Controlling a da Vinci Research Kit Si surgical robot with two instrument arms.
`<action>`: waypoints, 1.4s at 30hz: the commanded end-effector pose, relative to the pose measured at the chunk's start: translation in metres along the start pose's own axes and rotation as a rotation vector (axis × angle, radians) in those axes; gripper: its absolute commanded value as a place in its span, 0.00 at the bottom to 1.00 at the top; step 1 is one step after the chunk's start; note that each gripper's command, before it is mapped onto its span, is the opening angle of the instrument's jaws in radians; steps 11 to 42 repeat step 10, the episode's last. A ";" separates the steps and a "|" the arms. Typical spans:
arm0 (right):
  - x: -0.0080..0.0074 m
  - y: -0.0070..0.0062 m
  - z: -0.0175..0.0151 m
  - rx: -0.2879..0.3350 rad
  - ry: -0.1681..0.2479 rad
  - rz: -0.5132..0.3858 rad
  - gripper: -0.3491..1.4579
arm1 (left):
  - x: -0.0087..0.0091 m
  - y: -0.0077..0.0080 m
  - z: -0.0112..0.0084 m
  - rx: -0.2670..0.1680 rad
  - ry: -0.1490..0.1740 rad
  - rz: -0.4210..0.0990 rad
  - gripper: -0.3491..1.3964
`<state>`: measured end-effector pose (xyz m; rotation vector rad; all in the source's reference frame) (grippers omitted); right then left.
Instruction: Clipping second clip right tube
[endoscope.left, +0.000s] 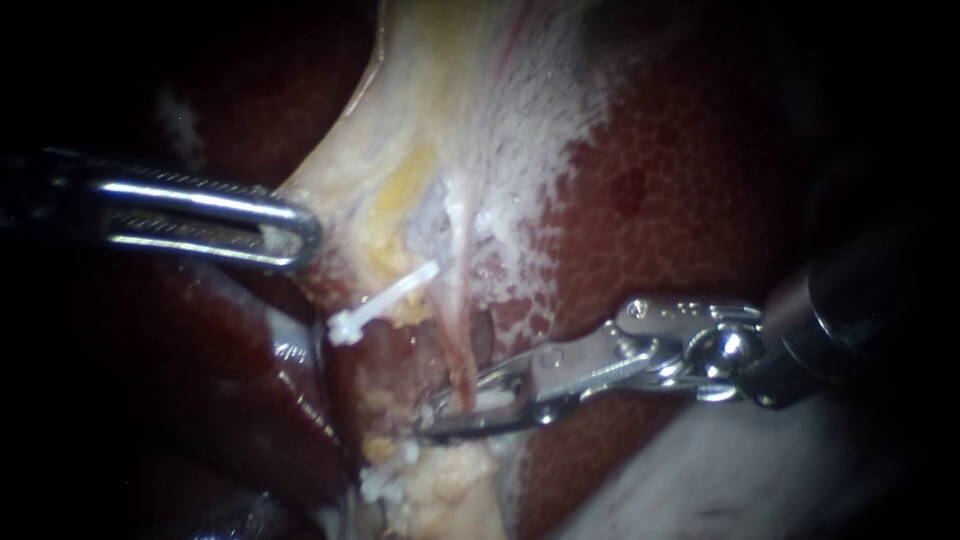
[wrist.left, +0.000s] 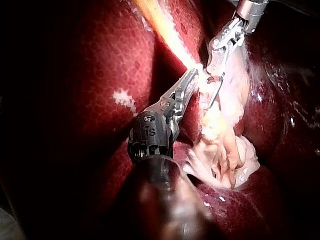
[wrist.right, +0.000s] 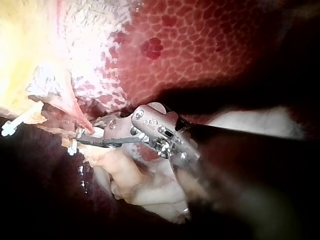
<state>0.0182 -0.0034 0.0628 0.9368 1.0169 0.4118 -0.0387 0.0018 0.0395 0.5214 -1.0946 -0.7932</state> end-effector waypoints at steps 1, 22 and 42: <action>0.0000 0.0000 0.0000 0.000 0.000 -0.001 0.00 | 0.0000 0.0000 0.0000 0.000 0.000 0.000 0.00; -0.0001 0.0000 0.0001 0.000 0.000 -0.001 0.00 | 0.0000 0.0000 0.0001 0.000 0.000 0.000 0.00; -0.0001 0.0000 0.0001 0.000 0.000 -0.001 0.00 | 0.0000 0.0000 0.0001 0.000 0.000 0.000 0.00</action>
